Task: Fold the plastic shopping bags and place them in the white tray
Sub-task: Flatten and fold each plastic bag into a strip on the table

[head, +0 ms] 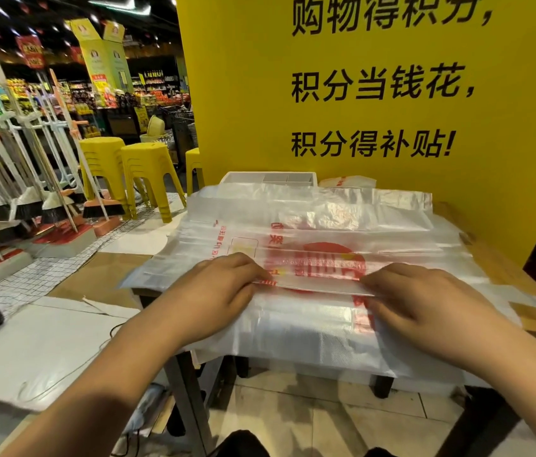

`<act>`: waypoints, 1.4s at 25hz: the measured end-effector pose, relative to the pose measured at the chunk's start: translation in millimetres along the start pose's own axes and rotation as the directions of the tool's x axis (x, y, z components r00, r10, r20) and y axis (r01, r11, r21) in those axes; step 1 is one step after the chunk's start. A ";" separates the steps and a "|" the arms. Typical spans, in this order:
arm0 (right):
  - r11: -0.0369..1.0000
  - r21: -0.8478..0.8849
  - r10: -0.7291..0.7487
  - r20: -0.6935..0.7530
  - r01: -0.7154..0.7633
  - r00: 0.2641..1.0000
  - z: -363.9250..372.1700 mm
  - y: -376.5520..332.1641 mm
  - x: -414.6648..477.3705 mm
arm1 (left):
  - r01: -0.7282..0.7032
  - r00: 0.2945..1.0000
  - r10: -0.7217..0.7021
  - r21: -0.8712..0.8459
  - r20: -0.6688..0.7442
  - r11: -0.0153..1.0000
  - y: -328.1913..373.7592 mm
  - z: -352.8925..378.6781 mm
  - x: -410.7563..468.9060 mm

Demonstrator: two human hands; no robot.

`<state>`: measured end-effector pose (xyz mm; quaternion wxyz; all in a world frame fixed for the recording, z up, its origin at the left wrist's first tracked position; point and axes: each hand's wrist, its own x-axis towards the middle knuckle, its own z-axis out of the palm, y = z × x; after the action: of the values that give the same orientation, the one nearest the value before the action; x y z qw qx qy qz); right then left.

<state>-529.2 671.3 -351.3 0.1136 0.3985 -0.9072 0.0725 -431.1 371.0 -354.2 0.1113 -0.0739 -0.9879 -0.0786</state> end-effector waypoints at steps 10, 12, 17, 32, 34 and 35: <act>0.989 0.055 0.117 0.268 -0.136 0.956 -29.3 22.2 68.6 | 0.133 0.973 -0.130 -0.004 0.189 0.991 -19.2 -46.5 60.9; 0.985 0.045 0.151 0.237 -0.167 0.960 -21.4 25.5 75.0 | 0.158 0.978 -0.160 0.022 0.134 0.987 -25.2 -42.1 66.3; 0.986 -0.059 0.159 0.005 -0.159 0.987 9.0 21.2 66.5 | 0.122 0.991 -0.113 0.156 -0.066 0.980 -37.5 -11.5 55.3; 0.987 0.158 -0.032 0.156 0.007 0.987 43.8 -18.8 60.5 | 0.322 0.914 -0.329 0.069 0.238 0.944 -12.9 15.8 19.0; 0.990 0.136 -0.005 0.187 -0.021 0.982 45.2 -21.0 60.4 | 0.319 0.922 -0.330 0.085 0.202 0.944 -9.6 17.4 20.3; 0.991 0.127 0.009 0.194 -0.034 0.981 45.4 -23.2 60.4 | 0.278 0.941 -0.290 0.091 0.176 0.956 -3.4 20.3 21.8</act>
<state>-558.4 603.0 -378.2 -0.0020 0.4005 -0.9115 0.0936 -456.9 374.0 -369.2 0.0079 0.0658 -0.9963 -0.0547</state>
